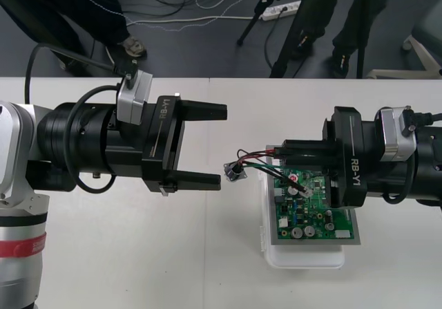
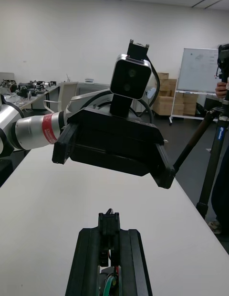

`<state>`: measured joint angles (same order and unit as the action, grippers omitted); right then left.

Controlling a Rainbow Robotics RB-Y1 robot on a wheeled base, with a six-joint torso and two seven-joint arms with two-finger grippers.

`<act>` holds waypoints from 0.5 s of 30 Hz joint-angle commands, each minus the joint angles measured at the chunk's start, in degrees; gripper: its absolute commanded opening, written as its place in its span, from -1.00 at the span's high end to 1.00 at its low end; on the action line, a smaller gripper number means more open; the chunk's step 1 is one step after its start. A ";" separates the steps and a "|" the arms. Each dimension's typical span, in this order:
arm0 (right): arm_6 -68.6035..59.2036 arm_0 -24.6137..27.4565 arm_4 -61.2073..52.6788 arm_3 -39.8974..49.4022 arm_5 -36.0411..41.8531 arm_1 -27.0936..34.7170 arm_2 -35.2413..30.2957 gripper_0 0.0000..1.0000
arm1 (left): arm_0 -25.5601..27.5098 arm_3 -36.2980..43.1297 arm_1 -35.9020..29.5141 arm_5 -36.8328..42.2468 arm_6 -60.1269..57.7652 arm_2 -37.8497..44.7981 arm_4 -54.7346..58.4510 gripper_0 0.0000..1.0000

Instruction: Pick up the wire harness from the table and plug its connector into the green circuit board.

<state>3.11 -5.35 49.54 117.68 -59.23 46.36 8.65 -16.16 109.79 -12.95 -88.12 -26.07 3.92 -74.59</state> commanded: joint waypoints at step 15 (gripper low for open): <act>1.28 -2.38 0.21 1.86 -0.10 -1.80 3.21 1.00 | -3.61 2.10 1.52 -1.61 11.65 -6.29 -2.75 -1.00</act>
<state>3.11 -6.02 49.56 117.68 -59.23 45.36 11.09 -17.34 109.79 -12.72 -88.14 -17.04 -0.57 -77.00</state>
